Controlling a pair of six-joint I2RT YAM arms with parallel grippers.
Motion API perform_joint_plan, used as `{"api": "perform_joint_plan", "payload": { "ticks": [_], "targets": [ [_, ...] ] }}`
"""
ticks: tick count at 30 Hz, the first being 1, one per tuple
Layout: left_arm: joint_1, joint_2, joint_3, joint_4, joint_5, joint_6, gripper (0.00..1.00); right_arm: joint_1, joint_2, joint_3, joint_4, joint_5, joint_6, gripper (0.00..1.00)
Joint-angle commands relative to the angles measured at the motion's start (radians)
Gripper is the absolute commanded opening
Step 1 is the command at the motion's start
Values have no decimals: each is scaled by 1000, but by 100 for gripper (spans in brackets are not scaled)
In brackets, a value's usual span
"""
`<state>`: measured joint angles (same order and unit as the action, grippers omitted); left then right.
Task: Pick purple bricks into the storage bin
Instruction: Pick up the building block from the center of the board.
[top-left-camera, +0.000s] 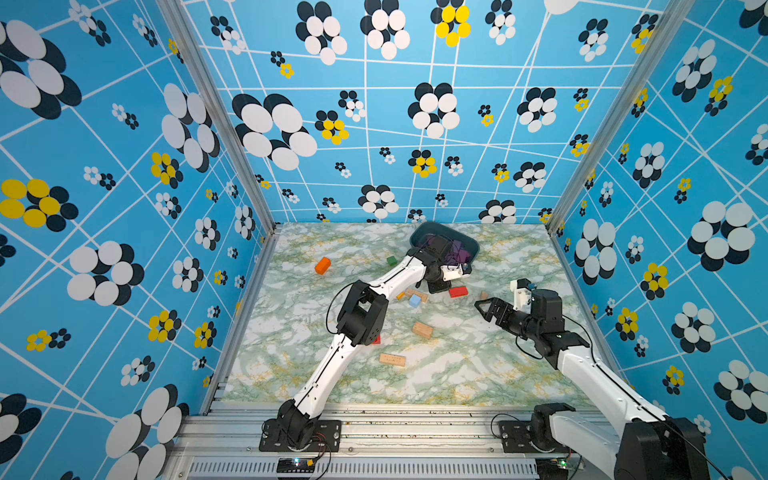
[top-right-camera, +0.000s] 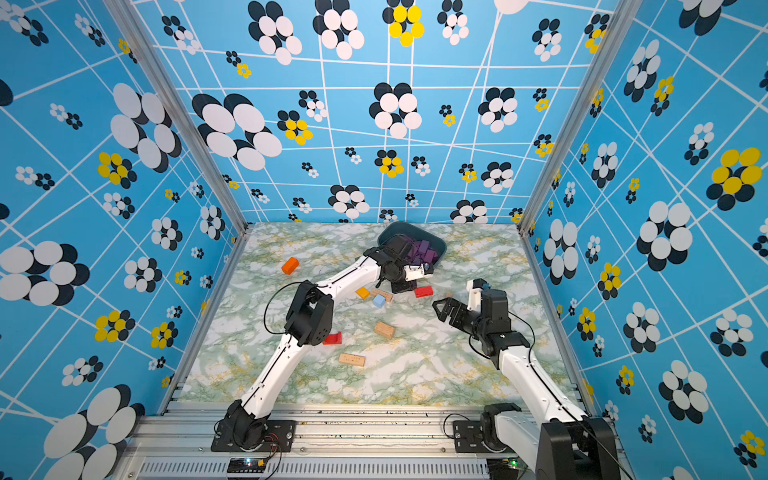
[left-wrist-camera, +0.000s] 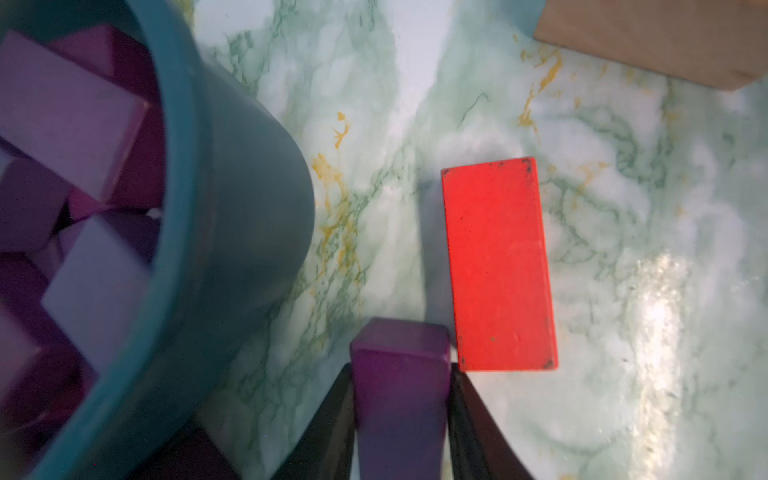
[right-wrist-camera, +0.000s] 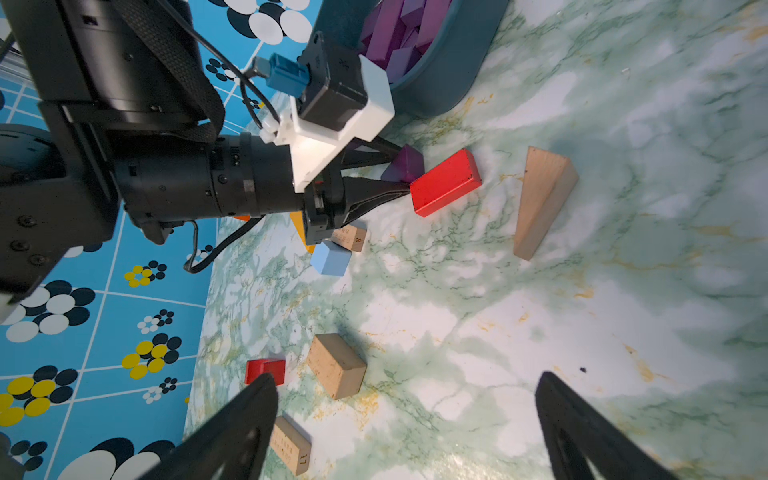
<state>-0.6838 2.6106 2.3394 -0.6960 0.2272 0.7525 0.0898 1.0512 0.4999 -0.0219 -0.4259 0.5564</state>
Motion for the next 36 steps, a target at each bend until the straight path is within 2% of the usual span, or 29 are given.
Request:
{"api": "perform_joint_plan", "payload": {
  "ticks": [1,3,9,15,25,36],
  "targets": [
    [0,39,14,-59,-16,15,30,-6,-5,14,-31,16,-15,99],
    [1,34,14,-53,-21,7,25,-5,-7,14,-35,18,-13,99],
    [1,-12,-9,-7,-15,-43,21,-6,-12,13,-47,30,-14,99],
    [4,-141,-160,148,-16,-97,21,-5,-19,14,-46,34,-13,99],
    [9,-297,-327,343,-19,-199,23,-7,-12,2,-23,46,6,99],
    [15,-299,-324,580,-133,-317,24,-7,4,-15,-1,43,17,99]
  ]
}}
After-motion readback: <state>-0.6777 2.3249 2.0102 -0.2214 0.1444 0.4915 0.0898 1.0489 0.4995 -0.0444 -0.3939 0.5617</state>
